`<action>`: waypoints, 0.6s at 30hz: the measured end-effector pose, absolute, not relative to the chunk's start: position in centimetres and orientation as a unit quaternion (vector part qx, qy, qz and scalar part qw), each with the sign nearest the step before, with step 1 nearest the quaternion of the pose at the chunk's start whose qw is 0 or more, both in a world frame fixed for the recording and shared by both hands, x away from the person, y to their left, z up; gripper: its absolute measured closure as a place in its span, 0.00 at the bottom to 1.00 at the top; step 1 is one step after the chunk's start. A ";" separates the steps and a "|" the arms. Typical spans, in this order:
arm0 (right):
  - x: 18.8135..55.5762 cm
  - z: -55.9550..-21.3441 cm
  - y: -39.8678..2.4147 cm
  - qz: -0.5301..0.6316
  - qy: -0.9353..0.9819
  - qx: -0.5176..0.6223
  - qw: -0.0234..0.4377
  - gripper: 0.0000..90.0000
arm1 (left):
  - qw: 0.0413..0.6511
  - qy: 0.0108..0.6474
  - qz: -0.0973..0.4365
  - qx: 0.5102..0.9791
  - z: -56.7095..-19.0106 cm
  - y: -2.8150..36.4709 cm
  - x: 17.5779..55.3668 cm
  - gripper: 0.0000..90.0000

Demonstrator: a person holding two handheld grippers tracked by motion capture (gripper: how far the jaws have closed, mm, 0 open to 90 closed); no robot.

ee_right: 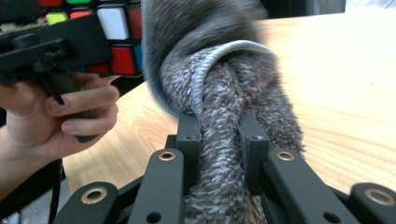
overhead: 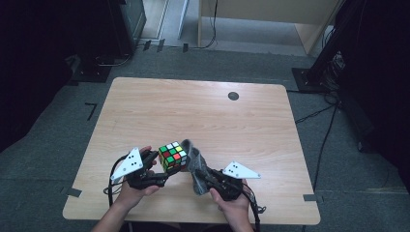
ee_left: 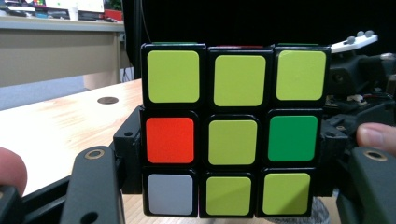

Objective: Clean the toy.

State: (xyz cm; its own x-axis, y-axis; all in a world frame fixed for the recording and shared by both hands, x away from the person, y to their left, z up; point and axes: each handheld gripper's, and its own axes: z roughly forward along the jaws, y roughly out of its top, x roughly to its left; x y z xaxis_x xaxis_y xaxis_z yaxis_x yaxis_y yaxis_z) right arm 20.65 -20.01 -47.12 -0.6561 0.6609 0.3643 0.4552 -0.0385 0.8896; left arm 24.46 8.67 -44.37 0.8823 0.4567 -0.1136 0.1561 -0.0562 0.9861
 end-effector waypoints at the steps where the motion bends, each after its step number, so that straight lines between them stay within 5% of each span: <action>1: 20.7 -47.3 -20.1 0.596 0.687 0.407 0.079 0.84 | 0.653 0.214 0.116 0.717 -44.4 8.6 24.5 0.37; 10: 18.6 -46.9 -15.5 0.583 0.748 0.309 0.072 0.83 | 0.645 0.203 0.115 0.727 -44.5 7.7 24.0 0.37; 18: 20.3 -46.9 -20.0 0.584 0.687 0.416 0.120 0.83 | 0.647 0.214 0.123 0.721 -44.3 8.5 24.4 0.37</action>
